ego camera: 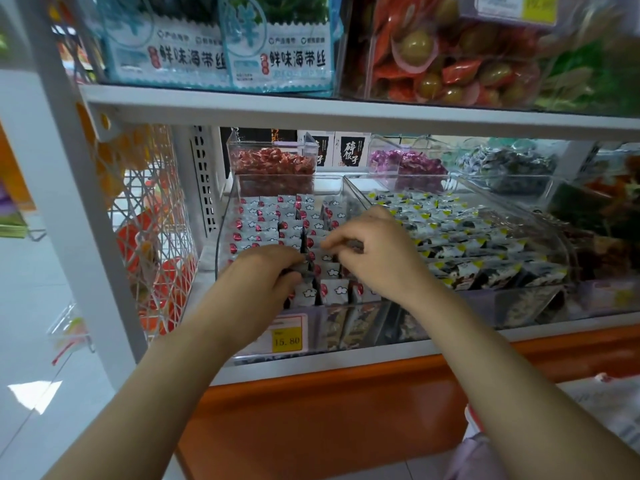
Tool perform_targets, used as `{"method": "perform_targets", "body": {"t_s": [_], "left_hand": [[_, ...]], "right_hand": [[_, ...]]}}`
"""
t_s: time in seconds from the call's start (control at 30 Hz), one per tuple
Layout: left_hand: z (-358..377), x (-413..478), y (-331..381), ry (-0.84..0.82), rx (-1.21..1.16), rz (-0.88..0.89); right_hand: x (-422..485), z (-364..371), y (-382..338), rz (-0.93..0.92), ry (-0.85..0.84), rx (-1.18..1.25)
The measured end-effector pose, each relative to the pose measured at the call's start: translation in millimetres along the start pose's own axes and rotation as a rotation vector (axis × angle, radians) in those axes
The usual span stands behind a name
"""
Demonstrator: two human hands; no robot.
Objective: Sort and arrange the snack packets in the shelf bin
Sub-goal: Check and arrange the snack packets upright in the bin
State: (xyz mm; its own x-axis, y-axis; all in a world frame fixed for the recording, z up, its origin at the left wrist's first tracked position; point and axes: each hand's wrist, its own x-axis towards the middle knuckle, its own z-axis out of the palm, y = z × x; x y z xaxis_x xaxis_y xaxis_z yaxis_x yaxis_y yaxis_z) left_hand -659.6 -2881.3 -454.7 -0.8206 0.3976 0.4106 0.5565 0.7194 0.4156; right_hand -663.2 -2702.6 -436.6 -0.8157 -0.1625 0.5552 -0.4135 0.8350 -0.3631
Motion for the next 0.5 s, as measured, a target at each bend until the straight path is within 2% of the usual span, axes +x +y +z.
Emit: {"method": "perform_targets", "body": {"t_s": [0.2, 0.3, 0.37, 0.5], "left_hand": [[0, 2, 0, 0.037, -0.025, 0.012], [1, 3, 1, 0.085, -0.048, 0.017], [1, 5, 2, 0.122, -0.073, -0.012], [1, 7, 3, 0.2, -0.115, -0.024]], "right_hand": [[16, 3, 5, -0.076, -0.206, -0.242], [15, 4, 5, -0.103, -0.235, -0.285], [15, 0, 5, -0.076, -0.206, -0.174], [7, -15, 5, 0.047, -0.103, 0.285]]}}
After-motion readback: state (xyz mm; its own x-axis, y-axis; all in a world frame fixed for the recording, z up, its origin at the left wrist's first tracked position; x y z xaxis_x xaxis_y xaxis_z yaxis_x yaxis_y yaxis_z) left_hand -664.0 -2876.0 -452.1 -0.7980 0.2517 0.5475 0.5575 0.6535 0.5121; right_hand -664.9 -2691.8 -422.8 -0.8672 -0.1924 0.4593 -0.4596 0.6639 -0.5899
